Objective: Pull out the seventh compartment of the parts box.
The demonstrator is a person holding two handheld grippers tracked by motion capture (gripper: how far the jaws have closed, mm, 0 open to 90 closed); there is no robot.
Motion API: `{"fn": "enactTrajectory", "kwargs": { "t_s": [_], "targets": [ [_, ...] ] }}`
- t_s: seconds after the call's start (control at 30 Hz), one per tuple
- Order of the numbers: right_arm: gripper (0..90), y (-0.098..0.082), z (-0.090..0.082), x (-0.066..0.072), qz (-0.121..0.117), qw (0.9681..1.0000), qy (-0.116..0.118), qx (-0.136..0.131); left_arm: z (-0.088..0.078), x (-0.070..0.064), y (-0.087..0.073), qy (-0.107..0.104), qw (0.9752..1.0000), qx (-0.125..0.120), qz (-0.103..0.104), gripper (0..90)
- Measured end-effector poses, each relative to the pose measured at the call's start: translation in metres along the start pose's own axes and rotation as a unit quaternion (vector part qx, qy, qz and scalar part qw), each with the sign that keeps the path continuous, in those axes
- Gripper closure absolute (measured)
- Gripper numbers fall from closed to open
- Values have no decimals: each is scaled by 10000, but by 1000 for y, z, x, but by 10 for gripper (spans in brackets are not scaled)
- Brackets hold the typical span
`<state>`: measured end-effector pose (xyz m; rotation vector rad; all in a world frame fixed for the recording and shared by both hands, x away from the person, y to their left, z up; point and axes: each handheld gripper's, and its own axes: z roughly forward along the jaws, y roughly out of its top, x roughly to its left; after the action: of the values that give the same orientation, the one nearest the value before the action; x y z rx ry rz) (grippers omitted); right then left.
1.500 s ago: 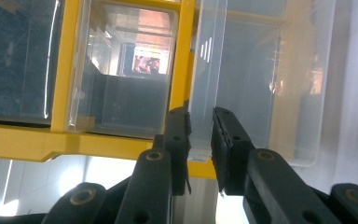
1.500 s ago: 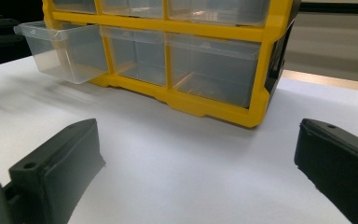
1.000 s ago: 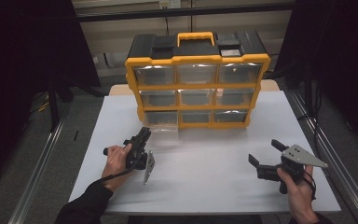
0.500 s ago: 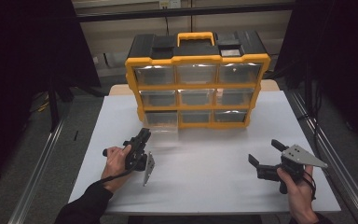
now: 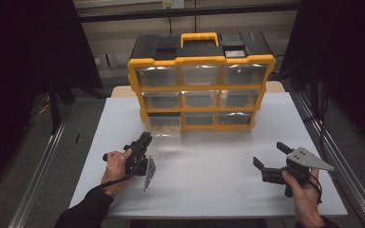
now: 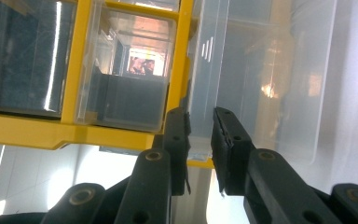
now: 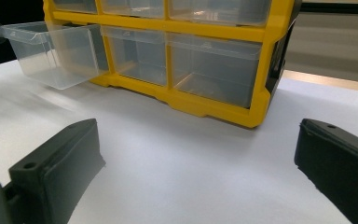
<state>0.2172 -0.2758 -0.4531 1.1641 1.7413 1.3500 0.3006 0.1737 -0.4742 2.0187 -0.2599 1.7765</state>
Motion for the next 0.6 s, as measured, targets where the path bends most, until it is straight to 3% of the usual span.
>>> {"fn": "enactTrajectory", "kwargs": {
  "t_s": [0.03,0.17,0.2,0.23,0.37,0.43,0.47,0.5,0.53,0.57,0.6],
  "targets": [
    [1,0,0,0,-6,10000,3,2,-2,2,0,-67,9998,149,144,770],
    [1,0,0,0,2,10000,1,3,-2,1,1,-90,9997,111,187,766],
    [1,0,0,0,-9,10000,1,-1,0,-2,1,-57,10000,-21,-23,766],
    [1,0,0,0,-9,10000,1,-1,1,-2,0,-79,9999,-76,-59,766],
    [1,0,0,0,15,10000,3,5,-3,1,2,-140,9994,175,258,764],
    [0,0,0,0,-1,10000,7,-1,-2,0,1,-190,9996,152,148,763],
    [0,0,0,0,7,10000,12,5,0,-2,0,-145,9999,2,-16,763],
    [0,0,0,0,2,10000,18,10,-1,0,0,-202,9997,101,98,761],
    [0,0,0,0,1,10000,17,4,-1,-1,-1,-217,9997,53,-83,758],
    [0,0,0,0,5,10000,14,1,-1,-1,-1,-217,9997,41,-102,756],
    [1,0,0,0,11,10000,15,7,-3,1,0,-243,9995,177,68,756]
  ]
}}
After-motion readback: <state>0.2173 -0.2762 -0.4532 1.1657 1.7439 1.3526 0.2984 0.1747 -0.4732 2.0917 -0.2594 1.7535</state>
